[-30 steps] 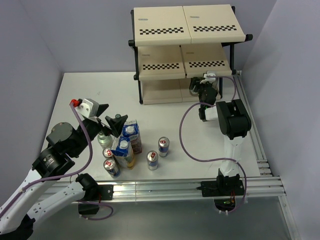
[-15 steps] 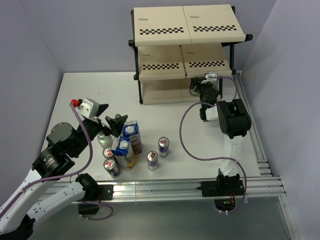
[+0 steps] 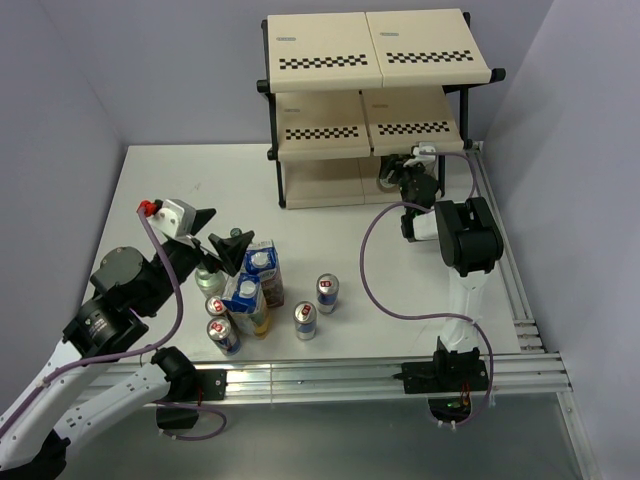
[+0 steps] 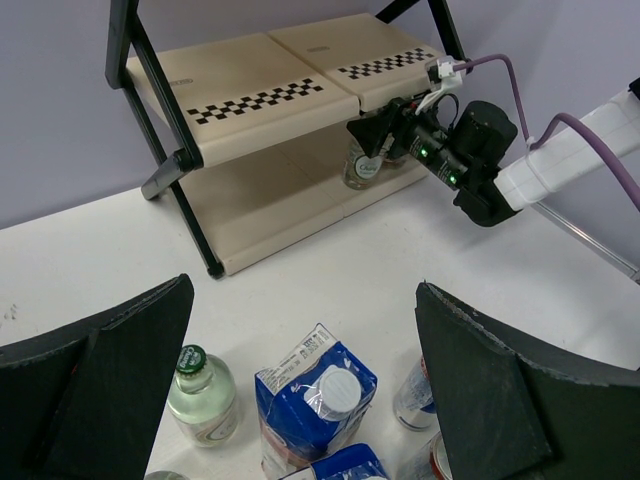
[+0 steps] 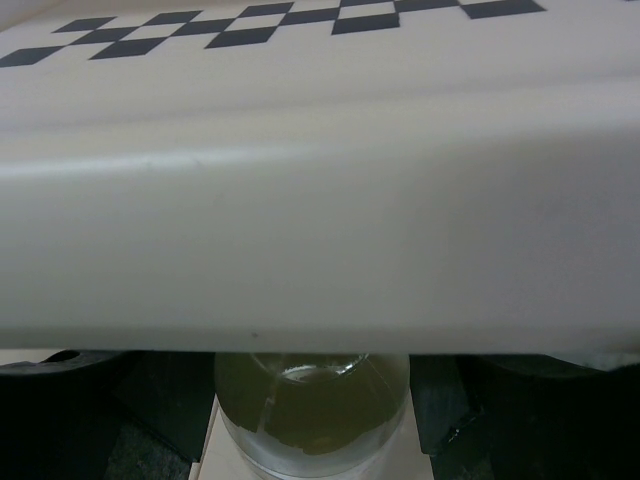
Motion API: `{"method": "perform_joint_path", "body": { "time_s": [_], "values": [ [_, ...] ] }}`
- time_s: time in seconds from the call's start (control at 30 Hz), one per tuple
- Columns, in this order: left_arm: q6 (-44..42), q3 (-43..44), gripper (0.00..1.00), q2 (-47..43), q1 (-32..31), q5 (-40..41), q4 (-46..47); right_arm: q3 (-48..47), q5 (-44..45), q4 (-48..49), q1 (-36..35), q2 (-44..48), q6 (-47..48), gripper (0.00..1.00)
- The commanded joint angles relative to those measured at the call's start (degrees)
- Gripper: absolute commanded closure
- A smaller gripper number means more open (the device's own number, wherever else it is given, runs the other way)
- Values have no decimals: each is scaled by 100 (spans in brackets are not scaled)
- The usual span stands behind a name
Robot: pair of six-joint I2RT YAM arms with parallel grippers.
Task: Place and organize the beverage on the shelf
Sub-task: Place the drink on the shelf.
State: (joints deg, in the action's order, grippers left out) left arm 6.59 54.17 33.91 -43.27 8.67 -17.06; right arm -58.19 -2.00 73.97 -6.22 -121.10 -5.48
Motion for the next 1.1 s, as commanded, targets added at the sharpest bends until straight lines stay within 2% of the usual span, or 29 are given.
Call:
{"method": "perform_joint_path", "body": {
  "time_s": [0.0, 0.37, 0.43, 0.47, 0.63, 0.7, 0.93, 1.0, 1.07],
  "values": [
    [-114, -30, 0, -51, 2, -14, 177, -271, -151, 1462, -2, -10, -217, 34],
    [-114, -56, 1, -69, 2, -5, 177, -482, -301, 926, -2, -36, -173, 30],
    [-123, -65, 1, -86, 2, -14, 177, -509, -345, 830, -11, -28, -138, 27],
    [-123, -65, 0, -78, -6, -14, 185, -526, -345, 759, -2, -2, -129, 22],
    [-123, -56, 1, -104, -6, -14, 177, -500, -380, 644, -11, 60, -120, 21],
    [-132, -65, 0, -104, 2, -14, 177, -474, -380, 688, -11, 69, -138, 9],
    [-123, -56, 0, -122, 2, -32, 168, -360, -398, 794, -11, 121, -173, 7],
    [-114, -65, 1, -130, -6, -32, 177, -263, -345, 803, -11, 200, -208, 0],
    [-105, -56, 0, -113, 2, -23, 168, -175, -301, 855, -20, 271, -243, 0]
  ]
}}
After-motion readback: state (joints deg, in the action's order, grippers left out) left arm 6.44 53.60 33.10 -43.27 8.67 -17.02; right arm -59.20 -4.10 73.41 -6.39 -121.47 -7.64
